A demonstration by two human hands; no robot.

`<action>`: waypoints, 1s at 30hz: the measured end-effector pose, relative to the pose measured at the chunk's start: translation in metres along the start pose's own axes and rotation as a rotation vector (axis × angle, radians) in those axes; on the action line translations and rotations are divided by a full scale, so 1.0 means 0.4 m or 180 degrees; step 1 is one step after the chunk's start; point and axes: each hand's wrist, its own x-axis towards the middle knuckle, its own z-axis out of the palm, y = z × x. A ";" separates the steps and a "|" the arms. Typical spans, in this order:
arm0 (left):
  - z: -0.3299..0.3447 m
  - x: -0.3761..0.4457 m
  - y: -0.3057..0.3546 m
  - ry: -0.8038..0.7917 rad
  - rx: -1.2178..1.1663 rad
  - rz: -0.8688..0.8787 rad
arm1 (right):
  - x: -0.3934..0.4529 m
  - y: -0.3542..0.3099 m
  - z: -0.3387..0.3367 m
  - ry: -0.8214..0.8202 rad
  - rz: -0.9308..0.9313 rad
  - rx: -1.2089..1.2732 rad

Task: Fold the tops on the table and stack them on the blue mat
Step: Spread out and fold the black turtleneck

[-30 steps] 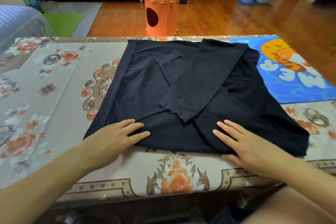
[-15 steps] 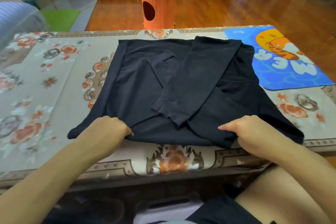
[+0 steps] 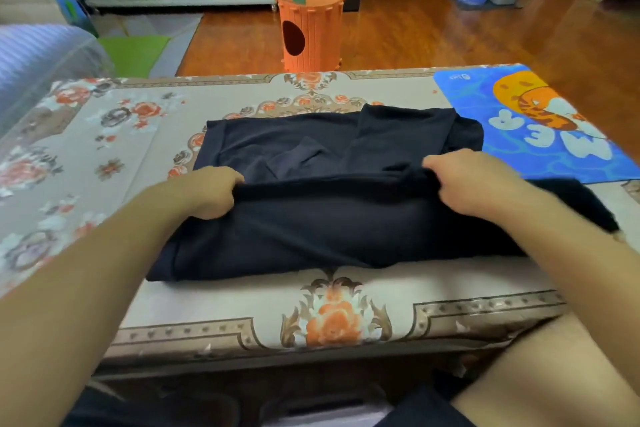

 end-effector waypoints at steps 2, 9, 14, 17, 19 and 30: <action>0.066 0.024 0.017 0.0128 0.0758 -0.0376 | 0.036 -0.024 0.090 0.0084 -0.0092 -0.0461; 0.256 -0.009 0.301 0.1516 -0.0150 0.1159 | -0.001 0.037 0.236 0.0031 -0.0020 0.0515; 0.330 0.001 0.335 0.0804 0.0081 0.0941 | -0.056 0.081 0.228 -0.0784 0.0458 0.0678; 0.327 -0.003 0.316 0.0794 0.0067 0.0969 | -0.086 0.120 0.253 -0.0599 0.0894 0.0813; 0.326 -0.017 0.309 0.0884 0.0058 0.0988 | -0.092 0.147 0.272 -0.0631 0.1082 0.0849; 0.357 -0.141 0.018 0.0960 0.0900 0.1145 | -0.224 0.043 0.307 0.0644 -0.0221 0.0654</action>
